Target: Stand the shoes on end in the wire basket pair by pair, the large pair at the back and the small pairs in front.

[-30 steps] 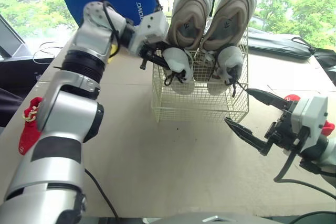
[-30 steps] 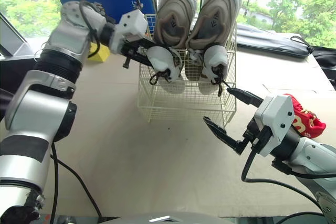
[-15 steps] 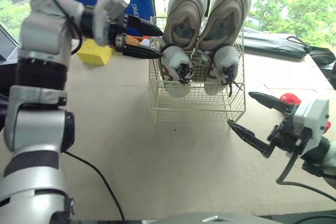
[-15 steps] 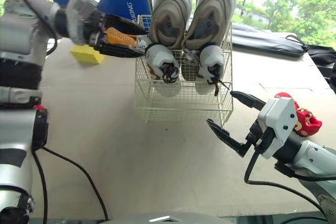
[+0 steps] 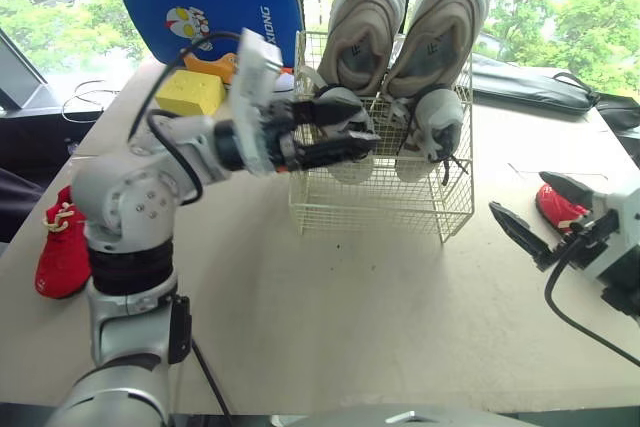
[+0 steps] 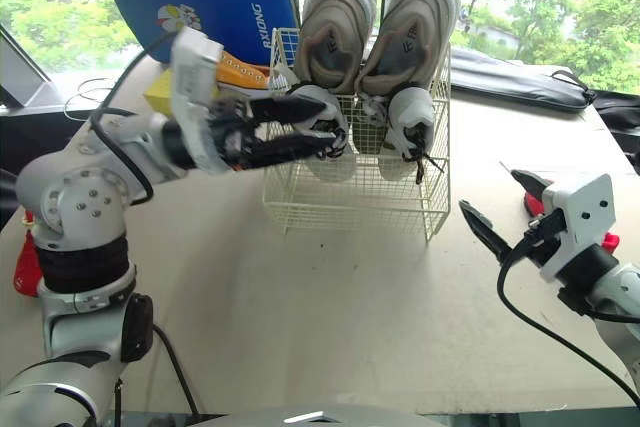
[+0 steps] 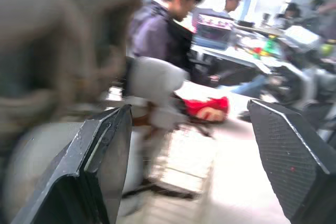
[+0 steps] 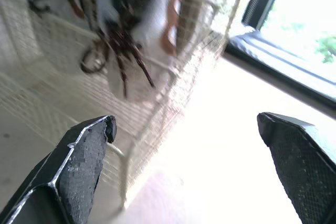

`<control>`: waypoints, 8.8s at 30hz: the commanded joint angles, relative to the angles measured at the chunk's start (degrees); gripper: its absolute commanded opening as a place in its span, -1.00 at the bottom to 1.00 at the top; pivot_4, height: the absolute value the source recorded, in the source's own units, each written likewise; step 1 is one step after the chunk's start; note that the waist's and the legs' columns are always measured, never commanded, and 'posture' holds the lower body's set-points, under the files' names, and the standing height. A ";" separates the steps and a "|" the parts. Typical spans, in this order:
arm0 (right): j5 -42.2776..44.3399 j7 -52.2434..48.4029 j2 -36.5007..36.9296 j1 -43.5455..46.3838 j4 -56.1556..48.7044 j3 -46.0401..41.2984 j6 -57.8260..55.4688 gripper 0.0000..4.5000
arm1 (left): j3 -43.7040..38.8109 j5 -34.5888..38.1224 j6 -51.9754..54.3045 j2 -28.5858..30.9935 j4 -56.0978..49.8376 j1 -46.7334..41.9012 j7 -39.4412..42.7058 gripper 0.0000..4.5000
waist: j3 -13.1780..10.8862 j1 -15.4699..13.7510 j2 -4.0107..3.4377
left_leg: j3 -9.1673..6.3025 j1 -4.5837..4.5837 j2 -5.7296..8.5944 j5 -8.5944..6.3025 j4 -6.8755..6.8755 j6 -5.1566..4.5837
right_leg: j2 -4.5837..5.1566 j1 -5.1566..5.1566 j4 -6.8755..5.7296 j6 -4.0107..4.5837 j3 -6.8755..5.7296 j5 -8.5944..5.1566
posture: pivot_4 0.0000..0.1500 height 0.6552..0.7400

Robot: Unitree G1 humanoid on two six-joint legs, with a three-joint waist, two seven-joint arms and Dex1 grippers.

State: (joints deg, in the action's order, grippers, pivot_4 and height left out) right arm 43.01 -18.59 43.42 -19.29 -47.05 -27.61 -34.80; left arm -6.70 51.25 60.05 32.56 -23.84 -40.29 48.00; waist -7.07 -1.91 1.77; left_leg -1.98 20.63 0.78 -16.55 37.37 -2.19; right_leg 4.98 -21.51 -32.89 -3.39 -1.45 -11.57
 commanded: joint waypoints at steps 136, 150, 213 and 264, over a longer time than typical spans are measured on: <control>55.11 0.50 -5.14 63.43 30.93 17.56 -32.16 0.49 | -3.10 11.76 -8.44 -6.23 12.61 -1.87 8.82 -0.65 | 0.11 1.23 -0.39 | 0.01 0.09 0.34 -0.04 -0.12 -0.25 | -0.30 -0.11 0.03 0.15 0.97 0.06 | 1.00 1.00; 56.32 3.08 -4.01 59.37 25.87 18.40 -28.56 -1.00 | -0.04 7.96 -10.00 -6.03 9.82 -0.98 7.28 0.15 | 0.12 1.11 -0.38 | -0.03 0.06 0.30 -0.06 -0.11 -0.34 | -0.43 -0.11 0.03 0.14 0.94 0.05 | 1.00 1.00; -14.88 -29.87 -7.50 32.42 27.64 23.51 17.88 0.80 | -20.50 11.01 -19.64 13.51 -13.99 44.99 0.95 0.95 | 0.08 1.16 -0.52 | 0.26 -0.46 -0.04 -0.06 -0.43 -0.21 | -0.50 -0.05 0.01 0.13 1.28 0.03 | 1.00 1.00; 4.50 -39.93 2.46 45.97 10.20 25.99 -0.09 1.00 | -39.57 -23.85 -35.11 16.08 39.48 58.83 -7.68 0.62 | 0.06 0.97 -0.29 | 0.05 -0.35 0.01 -0.30 -0.99 0.14 | 1.14 -0.34 0.22 0.11 -1.00 0.02 | 1.00 1.00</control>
State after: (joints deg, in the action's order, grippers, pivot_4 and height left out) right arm 46.49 -59.09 45.18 26.63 -35.12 1.00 -34.94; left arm -47.14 27.76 24.32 48.46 14.27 18.23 39.35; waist -7.01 -0.93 1.48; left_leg -1.92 20.27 0.80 -16.85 36.38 -2.05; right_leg 6.14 -21.85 -32.69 -3.29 -2.45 -11.55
